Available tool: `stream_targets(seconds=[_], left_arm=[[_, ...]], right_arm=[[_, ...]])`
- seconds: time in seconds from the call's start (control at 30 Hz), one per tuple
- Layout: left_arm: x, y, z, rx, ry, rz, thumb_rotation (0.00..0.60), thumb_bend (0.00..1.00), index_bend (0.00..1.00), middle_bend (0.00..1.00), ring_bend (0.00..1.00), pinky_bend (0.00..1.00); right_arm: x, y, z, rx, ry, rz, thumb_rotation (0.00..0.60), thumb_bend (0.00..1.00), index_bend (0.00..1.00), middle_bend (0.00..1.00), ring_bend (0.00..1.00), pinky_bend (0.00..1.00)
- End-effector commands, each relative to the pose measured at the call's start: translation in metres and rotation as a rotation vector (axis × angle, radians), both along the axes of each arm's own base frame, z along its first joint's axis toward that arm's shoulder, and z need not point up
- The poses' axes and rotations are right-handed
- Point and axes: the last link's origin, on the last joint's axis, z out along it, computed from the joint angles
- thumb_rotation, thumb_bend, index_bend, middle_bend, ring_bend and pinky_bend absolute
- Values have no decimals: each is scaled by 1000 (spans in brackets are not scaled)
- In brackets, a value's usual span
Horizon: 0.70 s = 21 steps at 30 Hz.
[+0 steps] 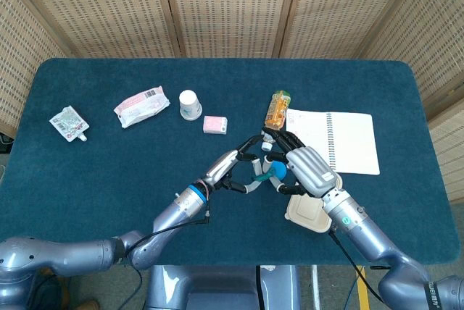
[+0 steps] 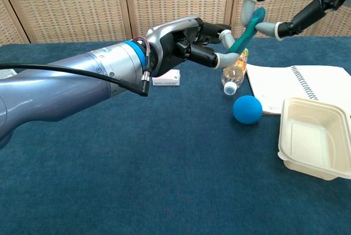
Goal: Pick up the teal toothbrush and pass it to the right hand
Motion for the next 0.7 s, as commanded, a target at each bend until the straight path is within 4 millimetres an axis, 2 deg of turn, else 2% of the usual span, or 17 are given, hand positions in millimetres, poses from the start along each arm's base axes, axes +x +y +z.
stream_targets(seconds=[0.03,0.37,0.7], left_arm=[[-1,0,1,2,2,1,600,756,670,0,0,0],[-6,4,1,16,16,12,600,756,669,0,0,0],[-23,16,11,57,42,43,600,755,688,0,0,0]], right_arm=[[-1,0,0,-40,31,32,600,721,834,0,0,0],[-4,5,1,-119,90,96,600,745,937,49,0,0],[-18,4,6,-175,123,105,600,746,966,77,0,0]])
